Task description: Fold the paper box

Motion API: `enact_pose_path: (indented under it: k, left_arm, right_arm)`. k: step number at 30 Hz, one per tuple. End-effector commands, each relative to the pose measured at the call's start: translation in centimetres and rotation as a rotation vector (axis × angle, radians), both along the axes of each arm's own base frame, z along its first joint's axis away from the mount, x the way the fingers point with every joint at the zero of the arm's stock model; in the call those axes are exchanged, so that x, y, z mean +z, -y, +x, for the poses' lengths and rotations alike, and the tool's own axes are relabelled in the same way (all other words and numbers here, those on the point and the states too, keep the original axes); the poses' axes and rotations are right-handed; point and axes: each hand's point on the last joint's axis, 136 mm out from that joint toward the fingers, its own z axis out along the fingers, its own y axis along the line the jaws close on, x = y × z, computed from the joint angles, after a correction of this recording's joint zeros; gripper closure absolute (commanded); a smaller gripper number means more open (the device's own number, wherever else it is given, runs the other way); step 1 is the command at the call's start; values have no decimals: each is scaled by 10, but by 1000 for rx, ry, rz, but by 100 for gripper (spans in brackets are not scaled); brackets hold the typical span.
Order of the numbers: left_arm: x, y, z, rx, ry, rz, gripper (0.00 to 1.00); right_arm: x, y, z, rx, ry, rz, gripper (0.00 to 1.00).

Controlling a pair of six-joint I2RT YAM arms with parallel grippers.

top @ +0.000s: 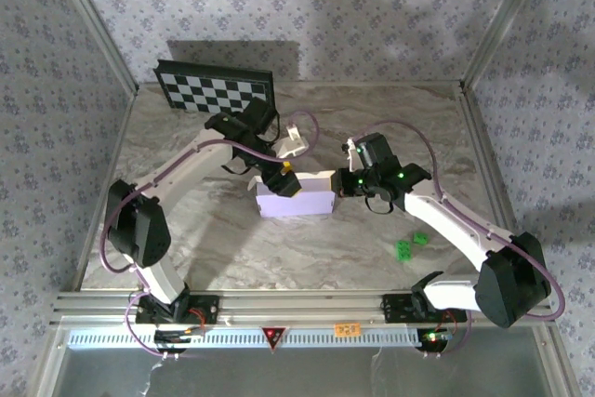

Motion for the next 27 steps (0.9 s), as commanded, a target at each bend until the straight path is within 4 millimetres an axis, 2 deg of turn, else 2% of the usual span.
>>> enact_pose_path:
  k: [1,9,17,22,24,27]
  left_arm:
    - [-1,6,-10,-76,-17,-11,21]
    - [-14,8,-13,-104,-44,21,25]
    - [-23,10,-11,-126,-45,39,37]
    - [-25,10,-11,-139,-52,47,48]
    - [-26,10,-11,-142,-57,50,48]
    - [-27,9,-13,-146,-63,54,41]
  right_arm:
    - [-6,3,-4,5,-26,-39,88]
    - [-5,2,-2,6,-19,-37,88]
    - [-5,2,-2,8,-19,-33,87]
    - [-4,2,-2,10,-15,-34,87]
    - [-4,2,-2,9,-16,-36,87]
    - [-4,2,-2,9,-15,-35,87]
